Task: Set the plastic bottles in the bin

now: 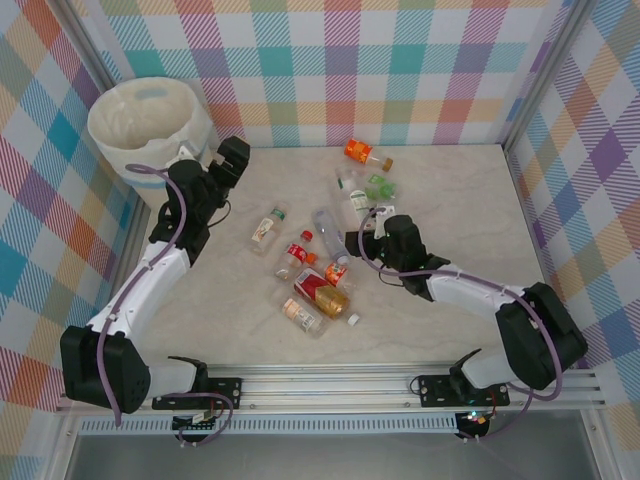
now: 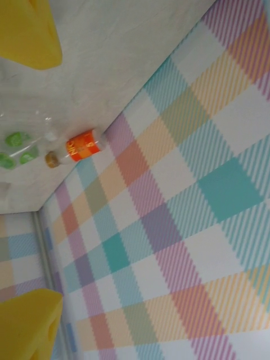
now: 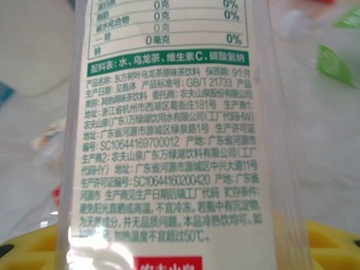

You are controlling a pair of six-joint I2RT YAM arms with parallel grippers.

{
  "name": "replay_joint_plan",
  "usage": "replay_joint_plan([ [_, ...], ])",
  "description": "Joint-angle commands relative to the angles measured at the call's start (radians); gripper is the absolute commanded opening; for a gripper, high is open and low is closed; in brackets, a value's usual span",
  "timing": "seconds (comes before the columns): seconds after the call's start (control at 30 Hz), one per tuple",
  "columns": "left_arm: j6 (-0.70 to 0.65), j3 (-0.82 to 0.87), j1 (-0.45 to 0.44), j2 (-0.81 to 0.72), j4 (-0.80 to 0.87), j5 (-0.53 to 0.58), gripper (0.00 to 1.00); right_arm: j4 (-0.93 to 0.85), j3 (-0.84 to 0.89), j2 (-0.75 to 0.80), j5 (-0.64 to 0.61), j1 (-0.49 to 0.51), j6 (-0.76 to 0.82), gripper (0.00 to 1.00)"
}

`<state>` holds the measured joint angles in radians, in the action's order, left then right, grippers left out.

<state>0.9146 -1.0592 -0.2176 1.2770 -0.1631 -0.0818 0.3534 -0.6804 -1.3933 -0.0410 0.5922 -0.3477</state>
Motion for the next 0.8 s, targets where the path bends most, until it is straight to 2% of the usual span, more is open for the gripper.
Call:
replay_joint_plan([
  [0.0, -0.044, -0.097, -0.017, 0.047, 0.025, -0.268, 1.00, 0.134, -0.007, 0.043, 0.194, 0.000, 0.047, 0.56],
  [0.1, -0.090, -0.183, -0.032, 0.117, 0.064, -0.443, 1.00, 0.140, -0.032, 0.059, 0.282, 0.002, 0.053, 0.56],
  [0.17, -0.175, -0.257, -0.061, 0.151, 0.160, -0.488, 1.00, 0.140, -0.047, 0.063, 0.331, 0.001, 0.053, 0.56],
  [0.23, -0.290, -0.326, -0.103, 0.172, 0.282, -0.469, 1.00, 0.139, -0.065, 0.068, 0.390, 0.001, 0.043, 0.56],
  [0.33, -0.377, -0.388, -0.150, 0.193, 0.383, -0.421, 1.00, 0.140, -0.092, 0.069, 0.479, 0.001, 0.021, 0.57],
  [0.57, -0.389, -0.403, -0.181, 0.209, 0.425, -0.315, 1.00, 0.186, -0.104, 0.092, 0.531, 0.003, -0.029, 0.57],
  [0.77, -0.397, -0.430, -0.189, 0.242, 0.465, -0.379, 1.00, 0.180, -0.111, 0.113, 0.552, 0.006, -0.034, 0.57],
])
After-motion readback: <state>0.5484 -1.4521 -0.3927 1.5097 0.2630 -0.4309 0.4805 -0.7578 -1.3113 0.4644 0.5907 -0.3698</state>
